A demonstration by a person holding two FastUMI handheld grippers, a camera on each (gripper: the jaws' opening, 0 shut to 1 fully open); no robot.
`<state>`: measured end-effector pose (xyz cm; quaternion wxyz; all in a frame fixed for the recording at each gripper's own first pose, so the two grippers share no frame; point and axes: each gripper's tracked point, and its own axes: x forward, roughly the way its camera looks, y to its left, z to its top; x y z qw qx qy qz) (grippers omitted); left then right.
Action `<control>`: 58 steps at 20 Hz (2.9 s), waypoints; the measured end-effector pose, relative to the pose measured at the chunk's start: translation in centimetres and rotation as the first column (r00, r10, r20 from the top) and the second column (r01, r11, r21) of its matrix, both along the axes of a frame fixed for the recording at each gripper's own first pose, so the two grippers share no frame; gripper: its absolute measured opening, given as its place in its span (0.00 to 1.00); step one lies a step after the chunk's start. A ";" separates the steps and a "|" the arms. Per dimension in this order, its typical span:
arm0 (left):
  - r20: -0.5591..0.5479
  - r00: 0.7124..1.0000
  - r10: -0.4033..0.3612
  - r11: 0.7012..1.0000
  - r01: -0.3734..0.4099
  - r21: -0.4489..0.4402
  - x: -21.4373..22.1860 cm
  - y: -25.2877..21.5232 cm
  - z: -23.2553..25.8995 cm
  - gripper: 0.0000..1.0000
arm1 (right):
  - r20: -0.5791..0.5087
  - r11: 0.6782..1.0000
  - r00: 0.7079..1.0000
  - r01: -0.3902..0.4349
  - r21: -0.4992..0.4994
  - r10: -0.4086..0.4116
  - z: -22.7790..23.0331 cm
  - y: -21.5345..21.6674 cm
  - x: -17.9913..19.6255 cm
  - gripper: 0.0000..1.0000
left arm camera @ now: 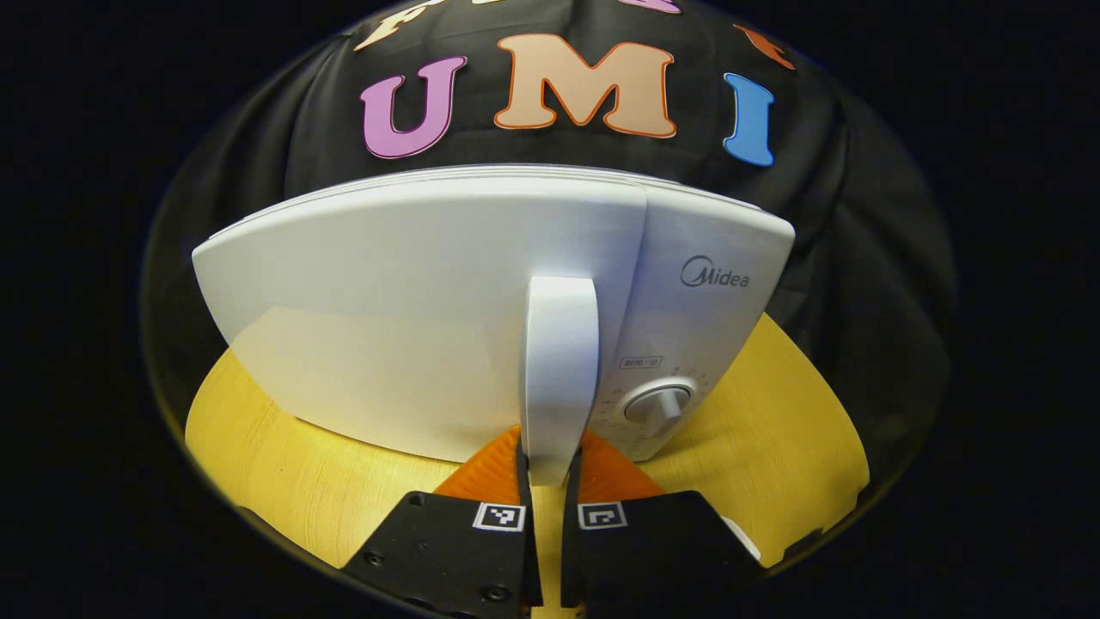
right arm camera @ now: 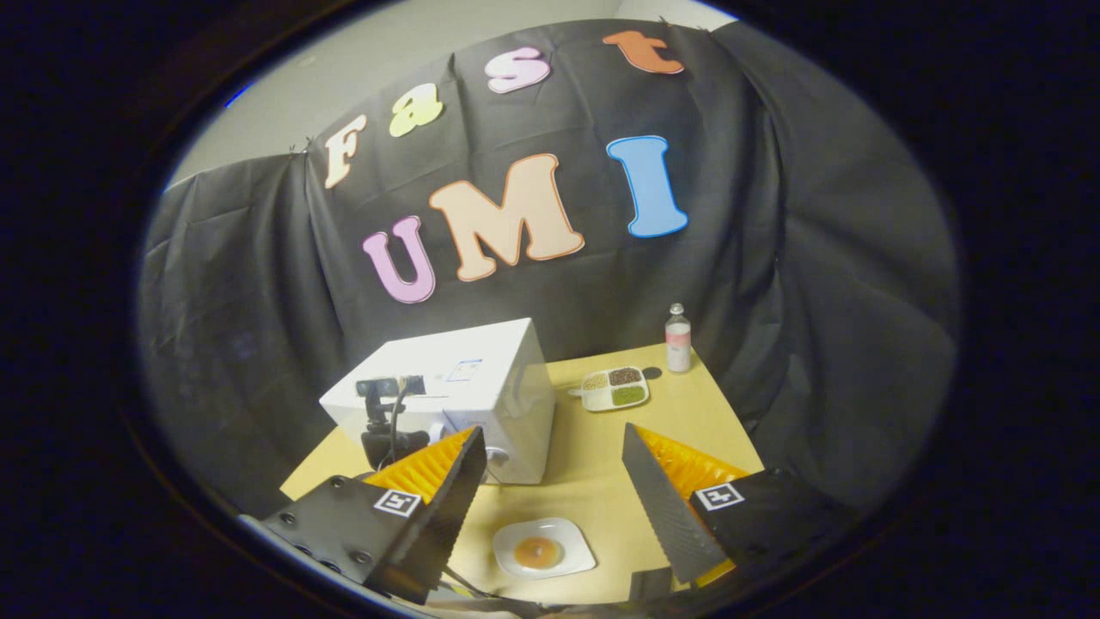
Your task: Open the microwave oven with the left hand, put the food in, and close the microwave oven.
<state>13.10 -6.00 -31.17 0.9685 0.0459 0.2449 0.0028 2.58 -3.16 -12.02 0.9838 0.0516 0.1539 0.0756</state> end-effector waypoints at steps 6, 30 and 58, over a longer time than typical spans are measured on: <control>-0.019 1.000 -0.017 1.000 0.017 -0.022 -0.3 -0.1 -0.1 0.04 | -0.010 1.000 1.000 0.007 -0.008 -0.007 -0.9 0.9 -1.0 0.92; -0.027 1.000 0.006 0.987 -0.010 -0.160 -18.8 9.9 2.3 0.75 | -0.124 0.991 0.989 -0.088 -0.101 0.075 -6.9 10.9 -2.6 0.99; 0.016 0.898 0.440 0.887 -0.432 -0.160 -32.4 38.4 6.6 0.94 | -0.276 0.976 0.960 -0.009 -0.217 -0.052 -18.3 15.6 -3.8 1.00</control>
